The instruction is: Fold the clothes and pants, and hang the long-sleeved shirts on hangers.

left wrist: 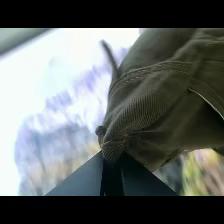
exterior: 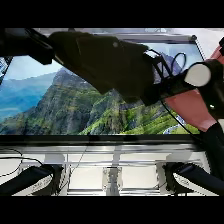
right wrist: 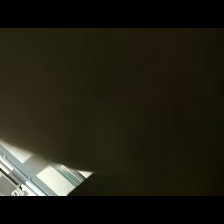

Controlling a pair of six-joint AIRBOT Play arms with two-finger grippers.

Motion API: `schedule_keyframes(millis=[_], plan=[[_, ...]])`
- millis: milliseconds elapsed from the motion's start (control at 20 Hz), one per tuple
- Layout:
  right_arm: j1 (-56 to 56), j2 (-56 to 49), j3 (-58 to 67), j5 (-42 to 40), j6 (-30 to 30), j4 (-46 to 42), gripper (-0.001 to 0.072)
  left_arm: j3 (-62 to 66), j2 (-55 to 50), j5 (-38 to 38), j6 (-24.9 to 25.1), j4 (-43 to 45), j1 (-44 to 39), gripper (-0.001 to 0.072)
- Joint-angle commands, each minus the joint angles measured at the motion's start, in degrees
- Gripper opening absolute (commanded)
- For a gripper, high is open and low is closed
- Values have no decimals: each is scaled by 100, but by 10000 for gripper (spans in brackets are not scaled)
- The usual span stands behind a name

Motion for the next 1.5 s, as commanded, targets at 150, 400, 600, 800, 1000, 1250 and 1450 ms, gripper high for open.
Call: schedule_keyframes(millis=[150, 400, 600, 800, 1000, 1250, 1450], plan=[[-2, 748, 4, 944, -186, 13, 170, 136, -645, -1797, -35, -46, -118, 44], [-2, 774, -57, 1110, -186, 942, 203, -498, -1021, -2236, -35, -48, -118, 44], [-2, 772, -293, 310, -332, 1220, 204, -1731, -951, -2229, 352, -197, -238, 43], [-2, 772, -704, -442, -302, 1043, 200, -1241, -984, -1325, 841, -9, -1010, 42], [-212, 824, -713, -640, 81, 522, 197, 306, -1213, -466, 1539, 551, -1834, 42], [-1012, 962, -713, -629, 79, 511, 198, 636, -1102, -651, 2778, 374, -2771, 41], [-1685, 1137, -715, -409, 72, 514, 197, -111, -1097, -1617, 2214, 1443, -2479, 42]])
